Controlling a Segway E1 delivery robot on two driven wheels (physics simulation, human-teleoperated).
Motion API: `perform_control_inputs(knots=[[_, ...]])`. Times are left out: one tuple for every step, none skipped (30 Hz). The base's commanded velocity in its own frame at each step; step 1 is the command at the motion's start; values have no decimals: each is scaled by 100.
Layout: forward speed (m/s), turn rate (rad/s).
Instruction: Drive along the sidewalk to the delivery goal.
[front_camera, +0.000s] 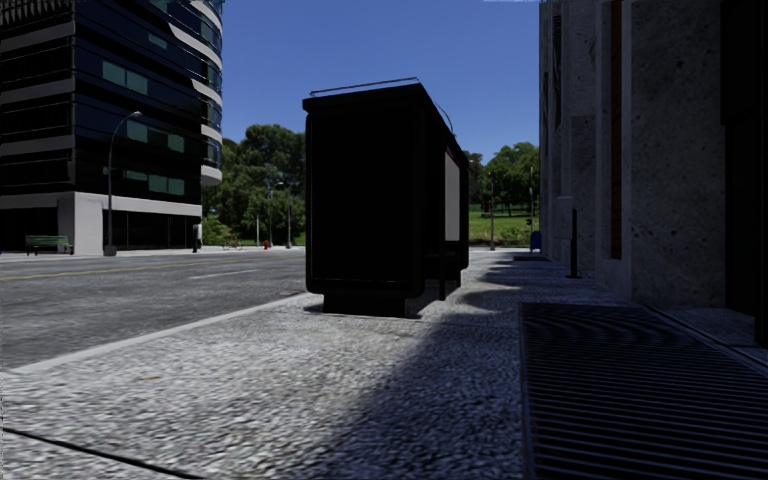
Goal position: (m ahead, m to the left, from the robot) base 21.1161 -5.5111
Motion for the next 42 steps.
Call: perform_control_inputs(knots=[[130, -35], [130, -35], [130, -35], [130, -35], [130, -35], [130, -35], [130, -35], [130, -35], [130, -35], [130, -35], [130, -35], [130, -35], [130, -35], [130, -35], [130, -35], [130, -35], [130, -35], [130, -35], [130, -35], [130, -35], [130, -35], [130, -35], [130, -35], [130, -35], [130, -35], [130, -35], [130, -35], [130, -35], [130, -35], [130, -35], [130, -35], [130, -35], [130, -35], [130, -35], [130, -35], [130, -35], [130, -34], [132, -23], [134, -14], [138, -7], [138, -7], [140, -1]])
